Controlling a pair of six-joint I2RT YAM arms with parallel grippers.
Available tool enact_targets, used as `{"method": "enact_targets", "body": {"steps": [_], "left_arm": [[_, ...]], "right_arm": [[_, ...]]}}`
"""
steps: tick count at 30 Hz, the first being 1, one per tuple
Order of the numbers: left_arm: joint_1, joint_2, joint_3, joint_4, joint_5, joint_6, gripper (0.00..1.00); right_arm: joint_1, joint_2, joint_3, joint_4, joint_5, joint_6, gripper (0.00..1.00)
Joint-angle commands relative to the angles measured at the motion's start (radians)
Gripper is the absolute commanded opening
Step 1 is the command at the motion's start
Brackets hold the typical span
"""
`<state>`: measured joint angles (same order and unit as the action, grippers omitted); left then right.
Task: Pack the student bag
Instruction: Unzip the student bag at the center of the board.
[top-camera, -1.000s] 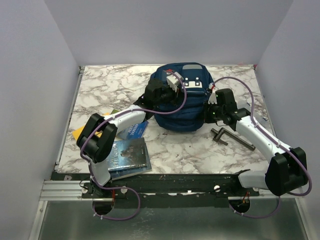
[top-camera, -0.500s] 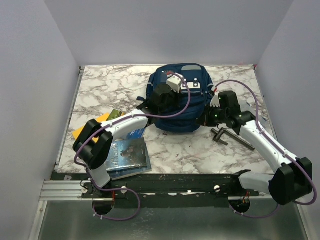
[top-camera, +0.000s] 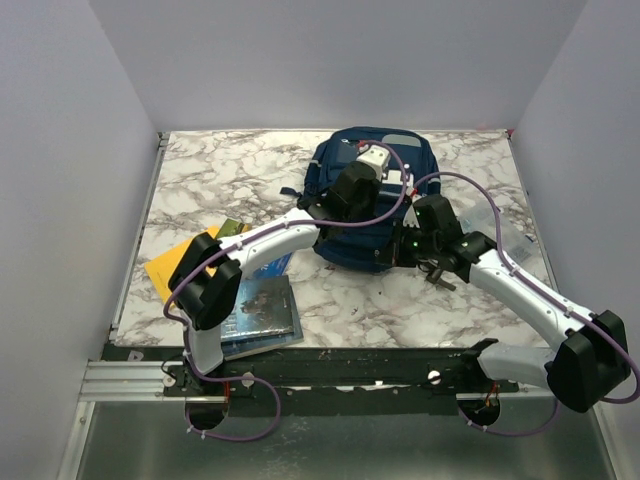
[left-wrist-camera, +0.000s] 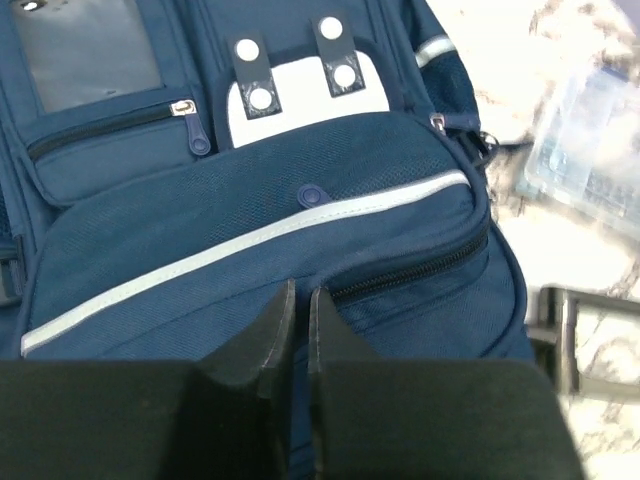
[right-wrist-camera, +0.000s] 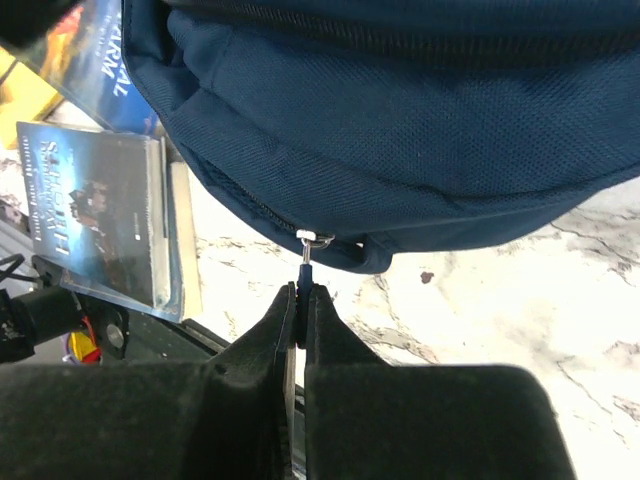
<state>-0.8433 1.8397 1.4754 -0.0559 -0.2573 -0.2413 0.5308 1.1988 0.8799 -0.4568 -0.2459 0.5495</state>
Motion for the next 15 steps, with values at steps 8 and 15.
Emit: {"method": "enact_targets", "body": {"steps": [8,15], "left_arm": [[0.248,-0.394,-0.315,0.014,0.414,-0.255,0.75],[0.225,-0.636,-0.719,0.417,0.541,-0.198,0.76]], "right_arm": [[0.024,-0.074,-0.056,0.032,0.046,0.058,0.0],[0.023,-0.044,-0.028,0.083,-0.109,0.099,0.01]]}}
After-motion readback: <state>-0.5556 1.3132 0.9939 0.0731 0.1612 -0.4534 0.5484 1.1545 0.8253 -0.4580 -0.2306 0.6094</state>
